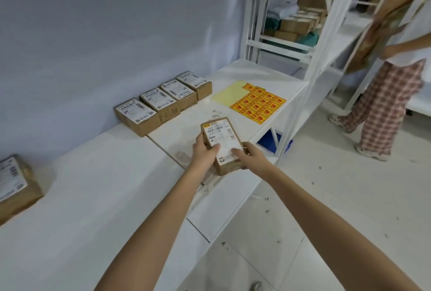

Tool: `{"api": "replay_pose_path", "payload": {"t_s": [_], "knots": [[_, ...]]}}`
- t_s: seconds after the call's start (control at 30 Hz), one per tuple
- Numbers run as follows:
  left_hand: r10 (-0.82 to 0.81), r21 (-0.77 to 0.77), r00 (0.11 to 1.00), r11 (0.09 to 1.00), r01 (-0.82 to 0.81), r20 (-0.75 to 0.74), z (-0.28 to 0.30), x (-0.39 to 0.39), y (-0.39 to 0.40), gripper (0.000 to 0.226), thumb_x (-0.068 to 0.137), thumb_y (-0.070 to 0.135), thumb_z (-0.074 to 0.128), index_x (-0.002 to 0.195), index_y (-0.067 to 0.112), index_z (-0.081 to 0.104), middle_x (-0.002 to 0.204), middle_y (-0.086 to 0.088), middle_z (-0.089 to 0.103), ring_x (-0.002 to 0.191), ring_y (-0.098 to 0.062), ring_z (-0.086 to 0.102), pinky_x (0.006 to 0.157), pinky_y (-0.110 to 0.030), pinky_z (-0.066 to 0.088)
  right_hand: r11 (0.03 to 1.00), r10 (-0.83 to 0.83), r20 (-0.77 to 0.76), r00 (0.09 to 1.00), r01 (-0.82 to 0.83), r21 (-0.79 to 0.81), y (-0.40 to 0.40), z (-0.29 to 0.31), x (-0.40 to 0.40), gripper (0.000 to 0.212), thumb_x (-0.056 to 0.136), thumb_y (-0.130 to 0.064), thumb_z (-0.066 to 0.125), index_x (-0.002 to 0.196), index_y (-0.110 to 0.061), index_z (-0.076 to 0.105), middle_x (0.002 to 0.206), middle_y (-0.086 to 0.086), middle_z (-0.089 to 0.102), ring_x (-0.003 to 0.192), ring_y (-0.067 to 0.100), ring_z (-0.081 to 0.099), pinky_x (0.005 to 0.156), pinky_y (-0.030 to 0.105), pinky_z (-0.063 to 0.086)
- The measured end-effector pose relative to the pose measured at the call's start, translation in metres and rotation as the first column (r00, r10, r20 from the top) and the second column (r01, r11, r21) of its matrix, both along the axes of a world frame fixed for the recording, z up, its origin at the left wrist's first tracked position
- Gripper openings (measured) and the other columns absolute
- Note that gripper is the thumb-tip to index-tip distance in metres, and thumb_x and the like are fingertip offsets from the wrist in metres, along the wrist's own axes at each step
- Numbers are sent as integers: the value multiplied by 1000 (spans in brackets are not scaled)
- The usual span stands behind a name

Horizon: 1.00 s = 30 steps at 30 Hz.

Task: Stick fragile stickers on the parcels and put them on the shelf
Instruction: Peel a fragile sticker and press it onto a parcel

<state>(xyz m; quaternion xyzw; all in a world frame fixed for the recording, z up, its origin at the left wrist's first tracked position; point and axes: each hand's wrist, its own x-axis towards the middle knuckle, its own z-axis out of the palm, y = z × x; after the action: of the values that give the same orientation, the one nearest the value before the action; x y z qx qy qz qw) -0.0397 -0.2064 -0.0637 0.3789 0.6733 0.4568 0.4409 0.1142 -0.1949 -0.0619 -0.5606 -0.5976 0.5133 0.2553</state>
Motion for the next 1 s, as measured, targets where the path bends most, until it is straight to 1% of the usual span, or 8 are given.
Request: {"api": "replay_pose_path", "payload": {"t_s": [0.2,0.33,0.43,0.5,0.6,0.73,0.87,1.0], "knots": [[-2,-36,994,999,-2,-107,6,35,29,40,88,13,51,128,14,45,124,-6,57,107,-22,59,74,-29,51,977,28,60,998,-40,208,47,7,35,52,84,-41,65,124,-16,46,116,0,55,93,16,60,74,31,54],[26,41,939,999,-13,-342,12,51,48,60,85,38,51,140,20,35,136,-8,39,123,-24,44,101,-42,41,909,54,152,987,-112,402,81,13,42,55,76,-49,67,119,-20,49,111,-4,50,90,15,59,76,40,54],[86,105,973,992,-64,-214,23,64,59,47,86,42,49,124,15,46,126,-8,45,116,-24,48,99,-45,41,804,14,282,959,-179,567,98,19,37,54,77,-47,67,120,-18,50,108,-3,50,90,15,53,68,31,49],[122,123,971,988,-98,-204,24,66,66,54,77,50,47,112,11,48,115,-7,50,109,-25,52,95,-47,45,735,10,322,947,-226,639,107,18,31,52,76,-45,67,117,-16,53,107,-1,51,92,16,51,65,29,46],[160,92,972,985,-146,-170,11,58,81,66,72,60,44,119,15,48,120,-8,54,110,-21,55,97,-44,45,681,14,380,925,-287,674,121,12,20,54,73,-46,67,117,-18,54,110,-1,52,99,17,50,64,30,47],[155,98,978,985,-142,-141,5,45,91,48,85,48,47,118,14,50,120,-7,56,107,-14,57,90,-30,47,651,59,389,919,-331,683,137,4,8,54,74,-47,67,118,-18,54,111,0,52,101,18,49,63,26,42],[137,106,986,986,-127,-90,-5,36,99,48,85,54,48,123,25,50,121,-2,57,110,-13,57,93,-31,47,579,78,405,911,-372,725,149,-4,2,56,71,-50,63,114,-15,57,108,2,55,98,17,51,60,25,46],[126,182,991,976,-117,-35,-4,38,102,28,96,27,50,123,22,50,117,3,62,103,-3,61,81,-17,49,506,153,338,929,-367,780,152,-9,1,54,66,-50,62,106,-13,62,100,2,55,92,16,53,54,16,38]]}}
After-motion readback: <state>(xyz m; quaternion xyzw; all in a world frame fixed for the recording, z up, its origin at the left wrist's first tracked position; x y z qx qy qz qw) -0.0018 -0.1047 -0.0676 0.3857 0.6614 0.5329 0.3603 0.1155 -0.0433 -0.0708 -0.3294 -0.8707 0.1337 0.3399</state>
